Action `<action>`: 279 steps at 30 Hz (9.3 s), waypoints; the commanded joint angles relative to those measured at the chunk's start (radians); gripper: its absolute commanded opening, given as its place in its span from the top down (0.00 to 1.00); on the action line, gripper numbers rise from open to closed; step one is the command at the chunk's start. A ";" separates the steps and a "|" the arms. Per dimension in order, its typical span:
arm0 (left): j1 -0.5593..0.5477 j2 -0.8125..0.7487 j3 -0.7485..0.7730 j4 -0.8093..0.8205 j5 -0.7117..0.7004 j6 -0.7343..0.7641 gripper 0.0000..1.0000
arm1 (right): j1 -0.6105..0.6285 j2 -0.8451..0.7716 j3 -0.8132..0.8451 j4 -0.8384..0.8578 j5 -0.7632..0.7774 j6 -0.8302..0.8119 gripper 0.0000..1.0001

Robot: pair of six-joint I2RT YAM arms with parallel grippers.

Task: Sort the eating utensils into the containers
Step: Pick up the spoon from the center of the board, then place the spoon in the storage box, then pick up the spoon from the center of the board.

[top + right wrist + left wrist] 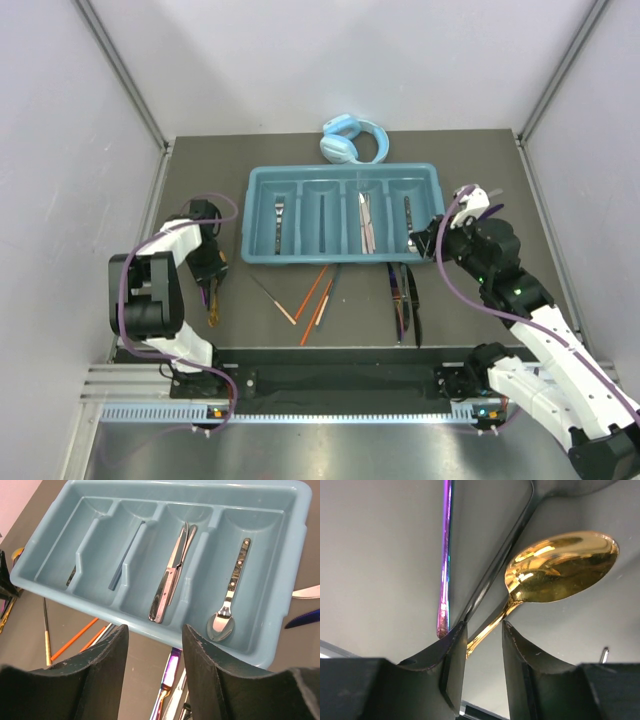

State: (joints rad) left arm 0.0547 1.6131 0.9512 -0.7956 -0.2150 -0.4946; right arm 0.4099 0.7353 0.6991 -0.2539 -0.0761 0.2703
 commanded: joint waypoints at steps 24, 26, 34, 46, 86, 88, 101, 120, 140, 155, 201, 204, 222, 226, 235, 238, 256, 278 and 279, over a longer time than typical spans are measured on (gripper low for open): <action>-0.001 0.168 0.017 -0.001 0.104 0.019 1.00 | -0.011 0.007 -0.006 0.047 -0.034 -0.006 0.52; -0.001 0.169 0.017 -0.001 0.115 0.021 1.00 | -0.013 0.006 -0.007 0.048 -0.034 -0.006 0.52; -0.003 0.122 0.027 0.030 0.186 0.028 1.00 | -0.013 0.009 -0.012 0.053 -0.034 -0.005 0.52; -0.045 0.096 0.070 0.047 0.200 -0.001 1.00 | -0.013 0.022 -0.018 0.059 -0.040 0.006 0.52; -0.052 -0.122 0.239 -0.160 0.134 0.011 1.00 | -0.014 0.065 -0.026 0.070 -0.053 0.013 0.52; -0.052 -0.125 0.247 -0.162 0.137 0.016 1.00 | -0.016 0.065 -0.029 0.070 -0.053 0.013 0.52; -0.165 -0.145 0.405 -0.243 0.158 0.005 1.00 | -0.014 0.082 -0.027 0.071 -0.054 0.017 0.53; -0.466 0.192 0.851 -0.246 0.198 -0.048 1.00 | -0.017 0.092 -0.018 0.038 0.021 0.017 0.53; -0.654 0.617 1.333 -0.162 0.416 -0.055 1.00 | -0.036 0.049 -0.072 0.036 0.130 0.067 0.53; -0.742 0.688 1.339 0.076 0.560 -0.067 1.00 | -0.037 0.052 -0.108 0.062 0.128 0.106 0.54; -0.768 0.909 1.339 0.334 0.575 -0.254 0.86 | -0.037 0.029 -0.153 0.042 0.136 0.119 0.54; -0.767 0.900 1.337 0.332 0.566 -0.246 0.79 | -0.037 0.033 -0.153 0.044 0.136 0.119 0.54; -0.745 0.785 1.230 0.364 0.549 -0.197 0.75 | -0.037 0.036 -0.159 0.053 0.142 0.116 0.52; -0.701 0.566 1.060 0.492 0.575 -0.179 0.61 | -0.037 0.024 -0.168 0.068 0.139 0.116 0.42; -0.573 0.217 0.885 0.394 0.441 -0.064 0.60 | -0.040 0.049 -0.170 0.082 0.139 0.127 0.41; -0.527 0.142 0.859 0.296 0.338 -0.036 0.60 | -0.042 0.058 -0.168 0.087 0.133 0.130 0.41; -0.153 -0.309 0.230 -0.017 -0.109 -0.002 0.60 | -0.049 0.098 -0.144 0.093 0.108 0.124 0.41; 0.057 -0.130 0.066 0.084 -0.164 -0.065 0.63 | -0.049 0.085 -0.185 0.122 0.081 0.145 0.42; 0.072 -0.098 0.076 0.084 -0.155 -0.071 0.64 | -0.051 0.087 -0.187 0.123 0.081 0.145 0.42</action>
State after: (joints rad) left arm 0.0944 1.4609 0.9543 -0.7601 -0.3393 -0.5369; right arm 0.3698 0.8368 0.5228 -0.1856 0.0105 0.4049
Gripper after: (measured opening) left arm 0.371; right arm 0.583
